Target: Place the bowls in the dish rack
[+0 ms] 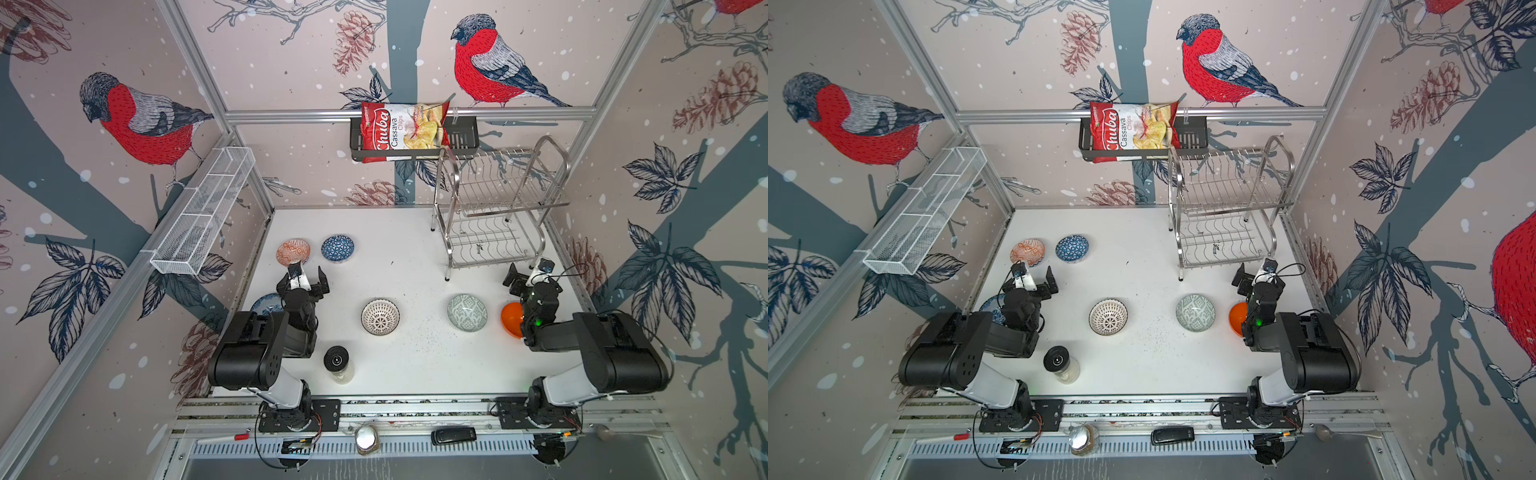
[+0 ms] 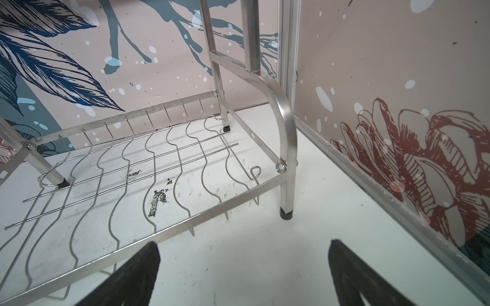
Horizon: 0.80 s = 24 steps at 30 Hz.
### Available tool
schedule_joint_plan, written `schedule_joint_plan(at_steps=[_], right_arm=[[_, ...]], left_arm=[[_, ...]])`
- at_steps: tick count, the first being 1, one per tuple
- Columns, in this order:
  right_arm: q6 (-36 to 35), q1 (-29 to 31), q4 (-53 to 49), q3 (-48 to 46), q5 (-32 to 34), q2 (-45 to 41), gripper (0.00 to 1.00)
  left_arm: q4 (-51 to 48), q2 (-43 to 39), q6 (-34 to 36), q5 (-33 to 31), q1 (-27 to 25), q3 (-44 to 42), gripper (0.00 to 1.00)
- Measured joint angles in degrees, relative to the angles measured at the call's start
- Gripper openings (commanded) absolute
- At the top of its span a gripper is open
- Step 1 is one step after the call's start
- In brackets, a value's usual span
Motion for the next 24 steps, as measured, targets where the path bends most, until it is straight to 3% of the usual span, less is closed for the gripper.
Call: schedule_joint_plan(at_steps=[24], right_arm=[[0.1, -0.1, -0.9, 0.0, 1.2, -1.9, 0.99]], left_arm=[[0.0, 0.0, 0.0, 0.0, 0.0, 0.0, 0.99]])
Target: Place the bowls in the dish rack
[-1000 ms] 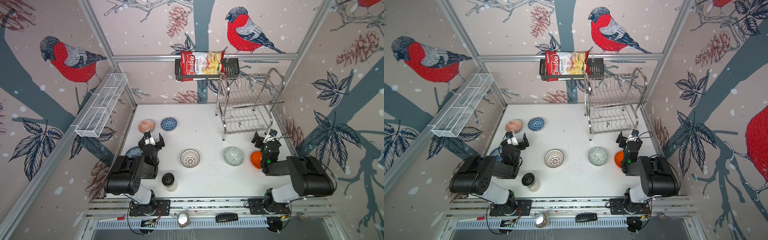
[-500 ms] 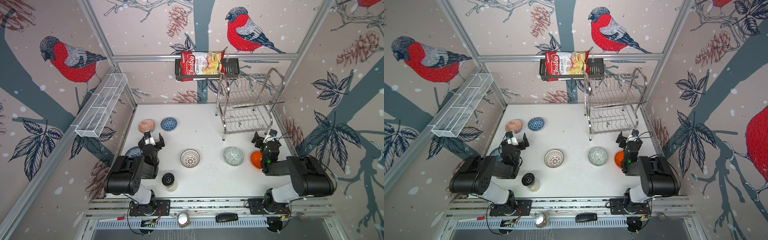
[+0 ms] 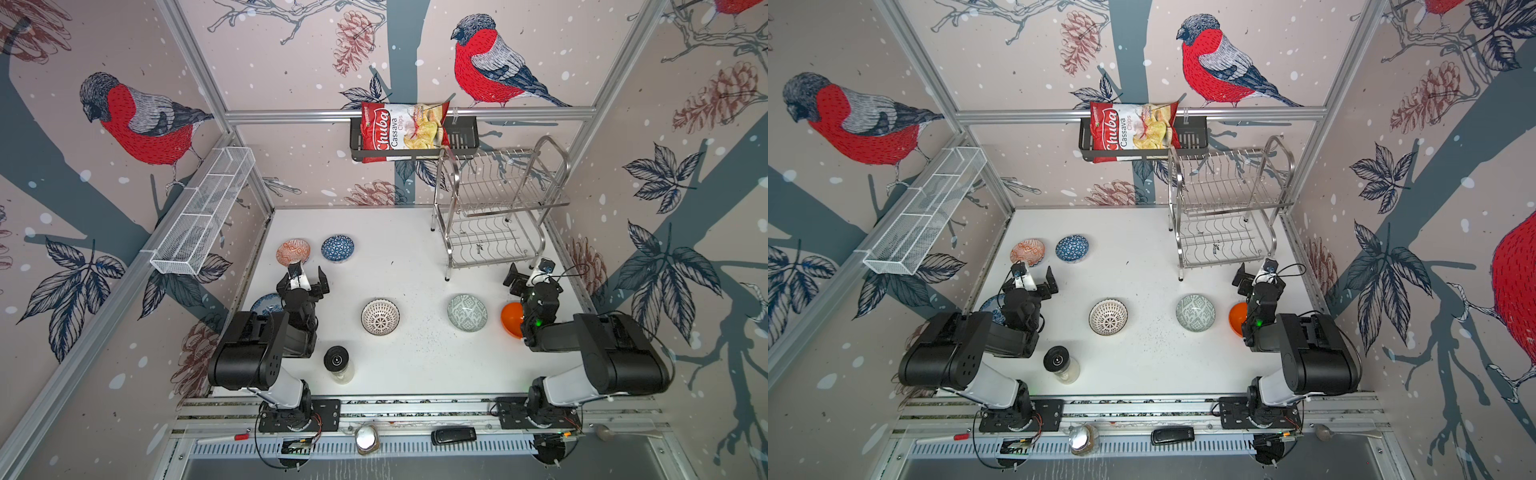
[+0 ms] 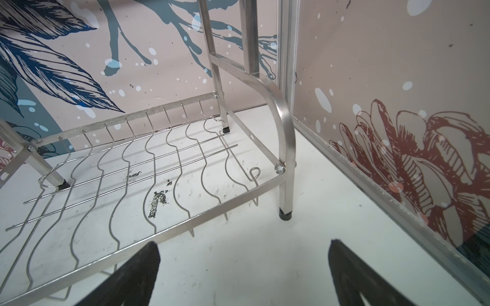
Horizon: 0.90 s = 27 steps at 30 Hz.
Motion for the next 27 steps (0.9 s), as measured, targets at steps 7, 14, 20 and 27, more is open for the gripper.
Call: schedule_joint_plan(at_steps=[7, 14, 20, 27], right_arm=[[3.1, 0.0, -15.1, 9.1, 6.5, -9.4, 1.0], [8.2, 2.0, -35.1, 19.5, 16.8, -11.4, 0.99], [18.4, 1.6, -53.6, 27.4, 21.6, -7.1, 1.0], [22.6, 1.8, -64.7, 29.6, 18.9, -11.5, 1.0]], left_arm=[[-8.9, -6.7, -0.6, -2.4, 0.0, 5.4, 0.99], [-22.8, -16.2, -2.4, -6.3, 0.0, 8.5, 0.99], [-39.1, -21.6, -7.2, -5.2, -0.1, 14.0, 0.99], [-56.2, -25.9, -16.7, -4.1, -0.8, 20.2, 0.99]])
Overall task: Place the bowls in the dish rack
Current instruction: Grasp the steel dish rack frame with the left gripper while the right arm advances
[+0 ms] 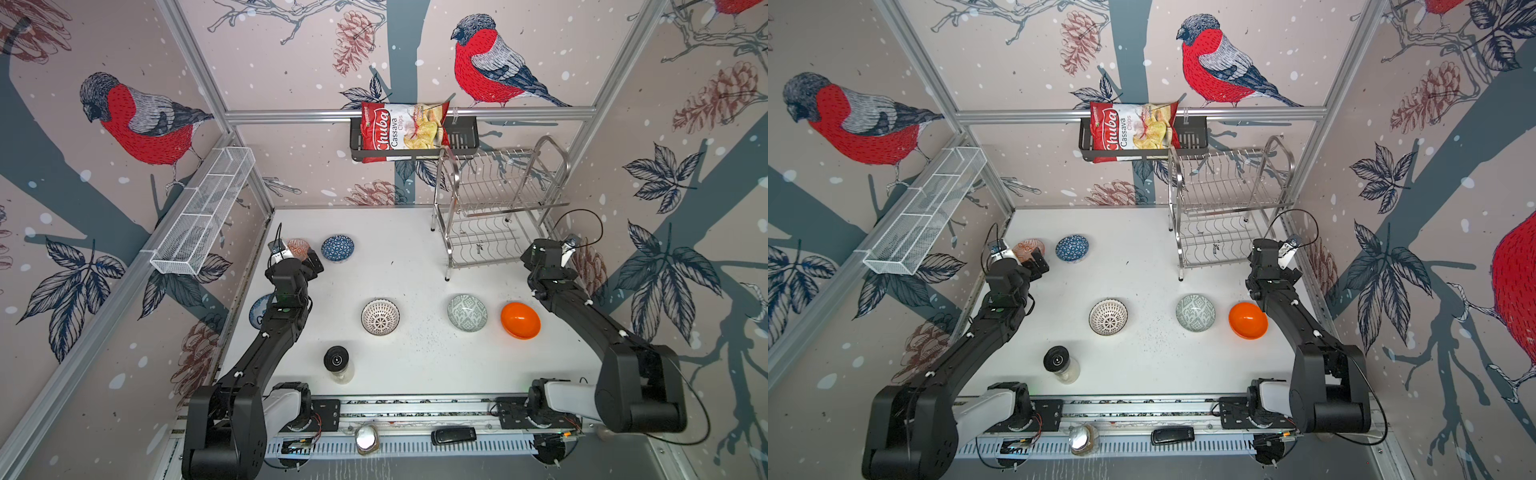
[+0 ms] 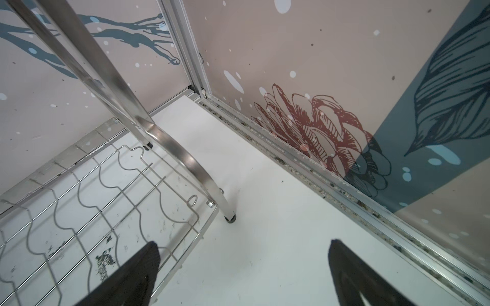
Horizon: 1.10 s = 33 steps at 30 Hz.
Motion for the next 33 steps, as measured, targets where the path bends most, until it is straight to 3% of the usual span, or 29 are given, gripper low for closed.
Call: schedule_joint_plan(at_steps=[10, 16, 24, 33], right_arm=[[0.2, 8.5, -12.3, 1.8, -8.3, -8.0, 0.99], [2.2, 12.3, -18.9, 0.9, -10.3, -9.7, 0.99], [4.3, 15.7, -20.9, -5.2, -16.1, -10.9, 1.0], [2.8, 24.2, -17.5, -4.7, -17.4, -10.0, 1.0]], left_arm=[[-17.4, 1.5, -13.1, -1.2, -4.1, 7.2, 0.99], [-25.1, 2.4, -18.6, 6.2, -9.3, 9.3, 0.99], [-31.6, 5.9, -20.8, 16.4, -16.7, 14.6, 0.99], [-32.3, 8.1, -24.5, 18.0, -25.4, 15.6, 0.99]])
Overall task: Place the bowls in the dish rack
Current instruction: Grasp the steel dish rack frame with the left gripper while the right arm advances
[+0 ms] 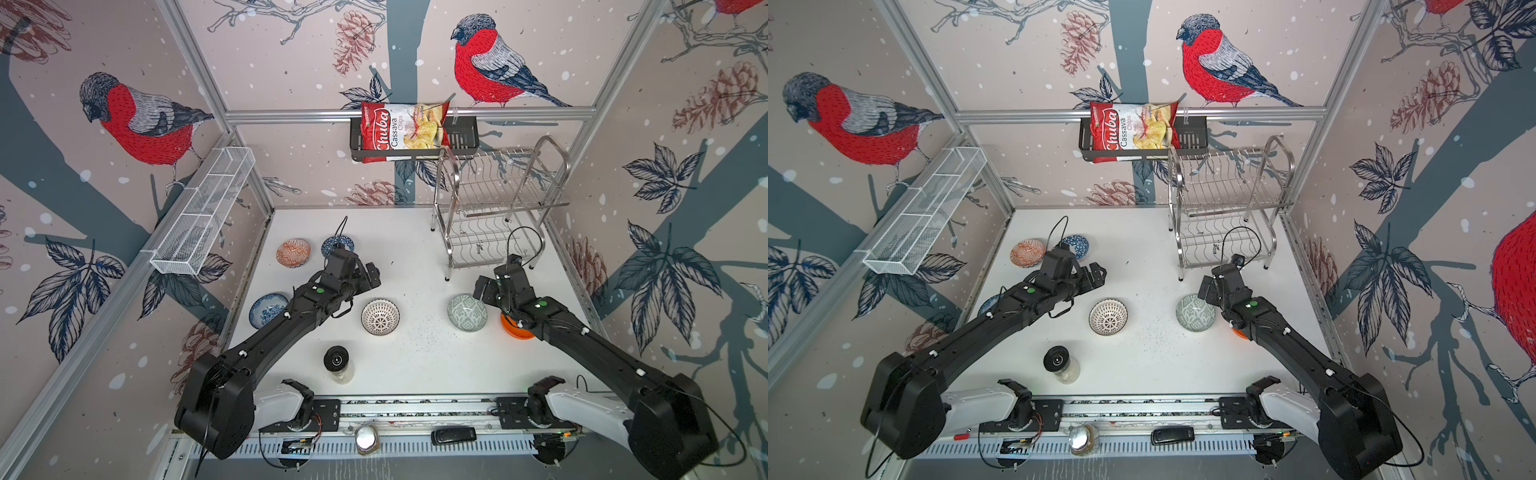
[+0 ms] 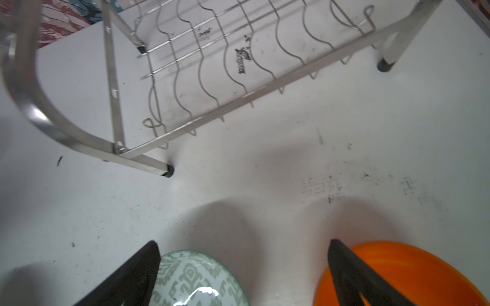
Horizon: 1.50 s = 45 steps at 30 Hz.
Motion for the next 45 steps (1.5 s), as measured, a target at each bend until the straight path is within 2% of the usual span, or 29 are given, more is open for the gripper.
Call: schedule_joint_plan(at_steps=[5, 10, 14, 17, 21, 26, 38, 43, 45], right_arm=[[0.0, -0.9, 3.9, 4.2, 1.0, 0.8, 0.99], [0.1, -8.6, 4.2, 5.5, -0.6, 1.2, 0.99], [1.3, -15.1, 2.3, 5.1, -4.4, -0.4, 0.99], [1.8, -16.1, 0.5, 4.2, -7.1, -2.2, 1.0], [3.9, -18.4, -1.7, 1.6, -8.6, -6.2, 1.0], [6.4, -19.4, -4.1, -0.8, -10.5, -12.3, 0.99], [9.2, -21.3, -10.6, -1.6, -11.3, -19.3, 1.0], [9.1, -22.4, -12.1, -1.5, -11.3, -20.6, 1.0], [9.0, -22.9, -12.5, -1.6, -11.3, -21.2, 0.99]], left_arm=[[2.6, 2.0, -1.8, 1.4, -2.6, 1.2, 0.99], [7.6, 8.9, -2.8, 3.1, -4.9, 6.3, 0.99], [10.1, 17.9, -1.6, 3.8, -8.9, 15.5, 0.98], [10.9, 25.0, -0.3, 4.1, -11.8, 23.7, 0.97], [10.6, 33.5, 1.2, 3.6, -14.5, 33.4, 0.92], [8.5, 40.3, 2.8, 1.0, -16.3, 41.0, 0.87], [6.4, 49.0, 1.1, -2.0, -17.7, 50.6, 0.64], [2.2, 52.0, 0.6, -4.9, -18.6, 56.3, 0.47], [0.4, 52.9, 0.0, -6.0, -18.9, 58.1, 0.34]])
